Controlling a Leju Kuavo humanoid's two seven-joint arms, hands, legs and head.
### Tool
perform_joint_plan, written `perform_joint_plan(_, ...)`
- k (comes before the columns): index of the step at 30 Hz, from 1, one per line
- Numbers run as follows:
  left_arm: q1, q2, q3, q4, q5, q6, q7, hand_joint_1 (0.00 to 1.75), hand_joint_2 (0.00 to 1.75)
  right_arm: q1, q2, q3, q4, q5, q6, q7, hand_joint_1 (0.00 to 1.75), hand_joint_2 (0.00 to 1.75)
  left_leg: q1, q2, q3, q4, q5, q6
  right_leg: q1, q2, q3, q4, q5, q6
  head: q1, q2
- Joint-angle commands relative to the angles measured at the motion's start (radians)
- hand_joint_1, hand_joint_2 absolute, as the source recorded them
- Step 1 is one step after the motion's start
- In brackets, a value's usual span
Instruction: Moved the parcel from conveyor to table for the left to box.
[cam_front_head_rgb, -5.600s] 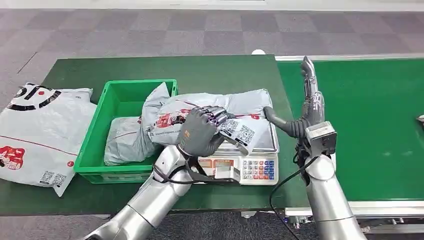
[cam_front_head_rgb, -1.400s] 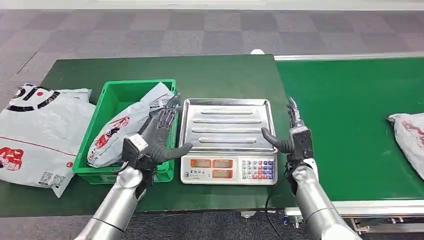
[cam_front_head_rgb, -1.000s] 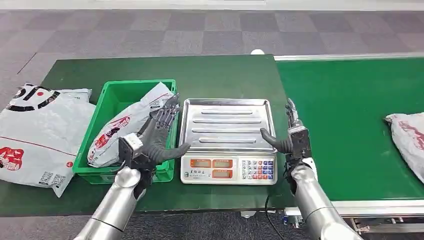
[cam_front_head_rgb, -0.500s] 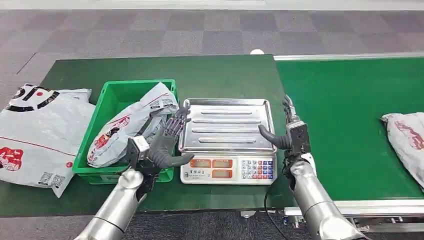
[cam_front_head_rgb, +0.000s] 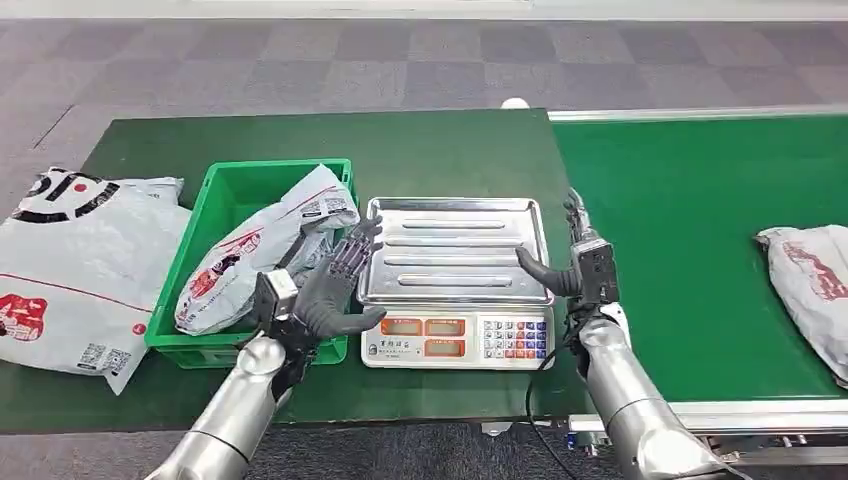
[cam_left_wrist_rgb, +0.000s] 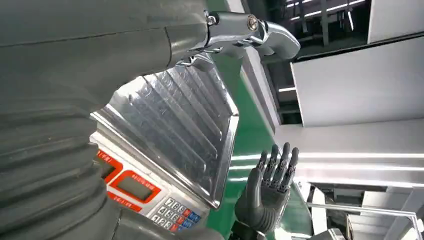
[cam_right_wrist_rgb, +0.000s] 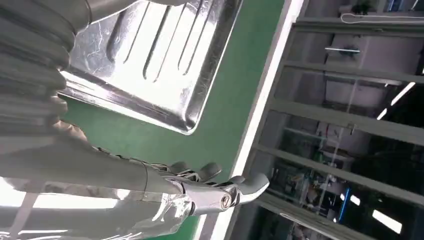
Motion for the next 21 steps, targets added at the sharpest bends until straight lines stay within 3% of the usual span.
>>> perform_joint_plan(1, -0.044, -0.009, 0.052, 0.08, -0.026, 0.008, 0.004, 0.0, 1.75, -0.049, 0.003, 0.04, 0.084, 0.0, -0.002, 0.005, 0.0, 1.75, 0.0, 0.001, 0.001, -0.001, 0.0, 0.0, 0.0, 0.001, 0.001, -0.001, 0.0, -0.001, 0.0, 0.0)
perform_joint_plan(21, -0.06, -0.009, 0.028, 0.084, -0.041, 0.048, 0.004, 0.0, 1.75, -0.058, 0.003, 0.037, 0.1, 0.007, -0.011, 0.005, 0.0, 1.75, 0.001, 0.002, 0.003, -0.002, 0.0, 0.0, 0.001, 0.001, 0.003, -0.002, 0.0, -0.001, 0.0, 0.0)
